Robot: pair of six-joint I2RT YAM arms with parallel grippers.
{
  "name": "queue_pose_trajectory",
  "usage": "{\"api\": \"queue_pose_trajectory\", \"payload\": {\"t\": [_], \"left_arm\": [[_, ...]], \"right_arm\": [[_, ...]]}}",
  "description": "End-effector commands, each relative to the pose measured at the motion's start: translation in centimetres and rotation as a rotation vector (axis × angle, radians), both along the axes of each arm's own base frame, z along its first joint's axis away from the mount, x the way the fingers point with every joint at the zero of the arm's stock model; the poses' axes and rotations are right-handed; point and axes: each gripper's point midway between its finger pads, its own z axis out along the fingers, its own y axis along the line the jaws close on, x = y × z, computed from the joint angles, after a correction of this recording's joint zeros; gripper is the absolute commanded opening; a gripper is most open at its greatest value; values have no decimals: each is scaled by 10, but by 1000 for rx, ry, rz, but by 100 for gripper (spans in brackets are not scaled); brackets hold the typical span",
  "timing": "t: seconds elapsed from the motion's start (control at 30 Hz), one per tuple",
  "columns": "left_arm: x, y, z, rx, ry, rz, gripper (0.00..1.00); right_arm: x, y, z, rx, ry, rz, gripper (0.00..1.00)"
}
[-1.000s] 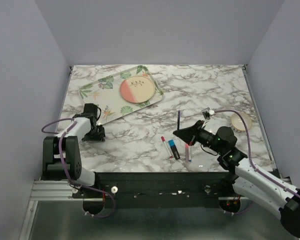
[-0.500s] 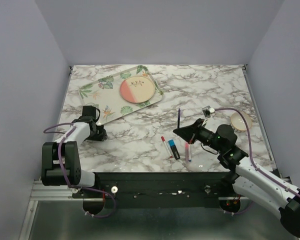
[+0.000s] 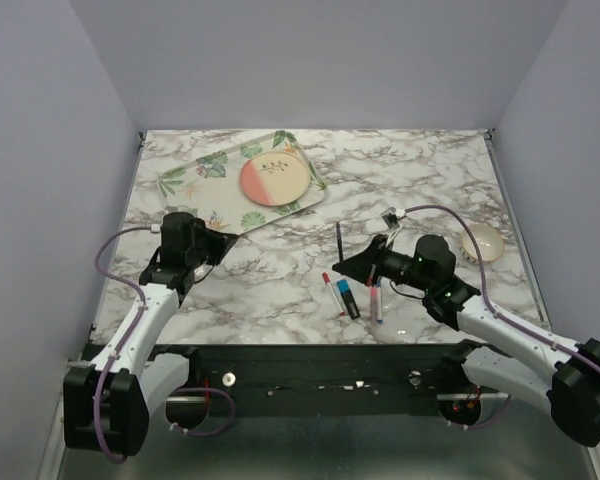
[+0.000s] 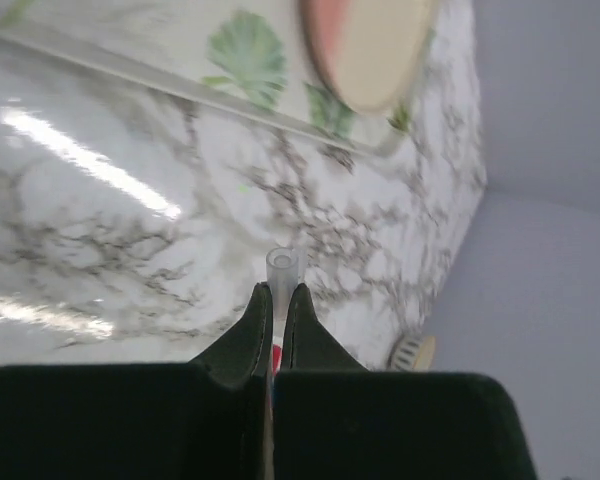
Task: Insert the pens into the pen caps
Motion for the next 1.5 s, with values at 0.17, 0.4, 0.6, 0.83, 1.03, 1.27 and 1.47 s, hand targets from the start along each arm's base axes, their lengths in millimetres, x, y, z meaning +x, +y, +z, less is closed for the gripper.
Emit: {"api": "queue_pose_trajectory", "payload": {"t": [0.17,0.4,0.6,0.83,1.03,1.27,1.47], "left_arm": [[-22,-106,152,-66,-787,-620,0],[-54,-134,203,-160,-1001,-768,0],[-64,-136,208,-179,-1040,-788,0],[-69,-136,207,-207,-1054,-798,0],[-72,-138,205,-229,-1047,-808,0],[-73,-138,200,-224,-1039,-809,0],[-72,-138,198,-212,-1034,-809,0]], "right_arm": [[-33,48,26,111,-45,224,1],[-45,75,37,144,-63,272,1],[-44,86,49,155,-85,278,1],[-43,93,44,141,-57,280,1],[-42,97,47,148,-63,278,1],[-43,98,48,149,-68,282,1],[-43,98,48,147,-69,282,1]]}}
